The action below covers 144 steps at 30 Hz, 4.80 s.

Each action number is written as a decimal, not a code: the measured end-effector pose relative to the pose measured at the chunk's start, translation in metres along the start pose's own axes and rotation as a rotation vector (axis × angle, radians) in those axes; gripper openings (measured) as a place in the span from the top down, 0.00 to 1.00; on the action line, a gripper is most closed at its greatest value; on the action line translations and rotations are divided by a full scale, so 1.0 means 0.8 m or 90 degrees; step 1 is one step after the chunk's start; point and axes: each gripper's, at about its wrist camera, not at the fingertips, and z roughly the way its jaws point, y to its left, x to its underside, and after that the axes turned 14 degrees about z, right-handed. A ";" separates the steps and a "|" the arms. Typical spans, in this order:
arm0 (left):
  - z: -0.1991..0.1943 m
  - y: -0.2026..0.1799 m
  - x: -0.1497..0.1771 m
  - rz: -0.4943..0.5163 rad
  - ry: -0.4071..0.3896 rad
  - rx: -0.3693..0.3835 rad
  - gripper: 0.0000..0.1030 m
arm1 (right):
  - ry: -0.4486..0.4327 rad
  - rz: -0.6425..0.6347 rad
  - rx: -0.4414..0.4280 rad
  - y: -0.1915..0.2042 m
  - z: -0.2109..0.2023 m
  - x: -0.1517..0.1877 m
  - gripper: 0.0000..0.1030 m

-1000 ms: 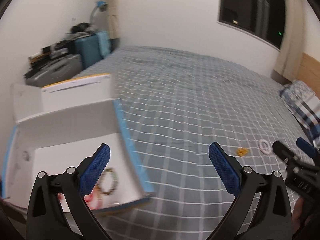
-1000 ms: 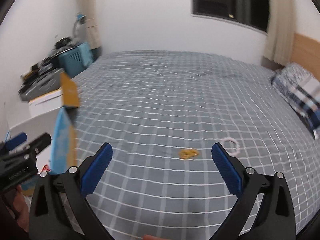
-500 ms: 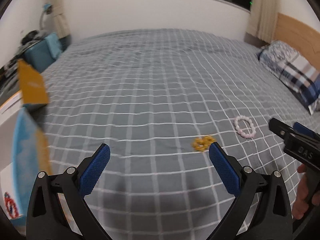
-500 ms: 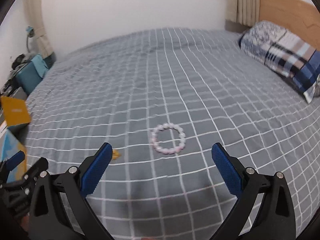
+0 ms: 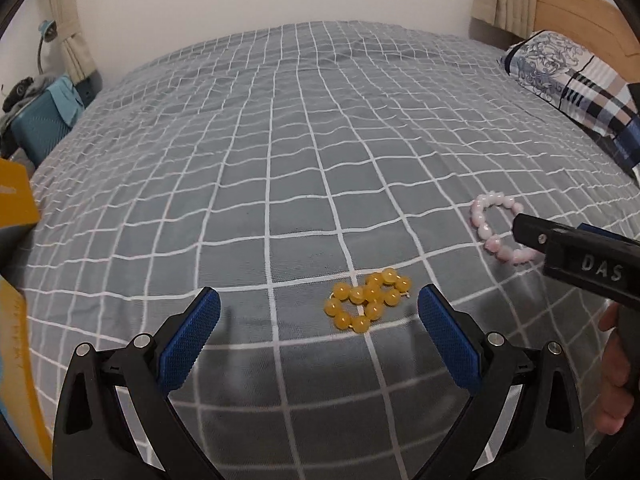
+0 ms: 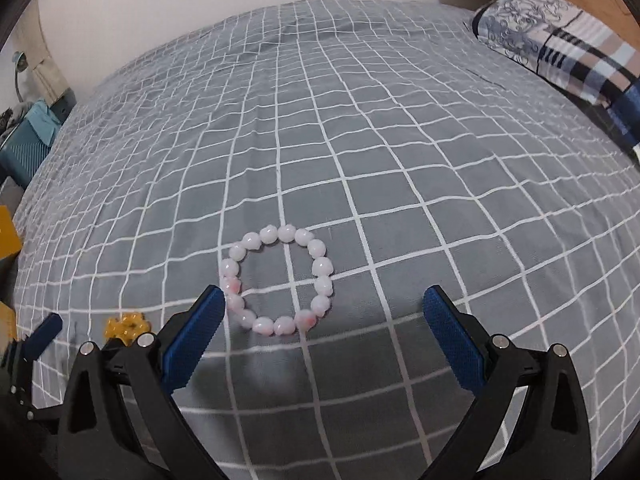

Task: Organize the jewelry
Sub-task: 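Move both tools back over the amber and pink bracelets on the bed, then grasp the yellow amber bracelet with the left tool while the right tool grasps the pink-white bracelet, then carry the amber and pink-white bracelets with both tools over the box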

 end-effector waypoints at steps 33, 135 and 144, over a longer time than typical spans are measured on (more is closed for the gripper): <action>0.002 0.010 0.003 -0.020 0.013 0.010 0.91 | -0.031 -0.025 0.014 0.017 -0.013 0.005 0.91; -0.344 0.452 0.314 -0.306 0.085 -0.224 0.91 | -0.030 -0.388 -0.295 0.522 -0.312 0.350 0.91; -0.308 0.473 0.359 -0.334 0.145 -0.196 0.91 | 0.054 -0.402 -0.236 0.545 -0.248 0.382 0.91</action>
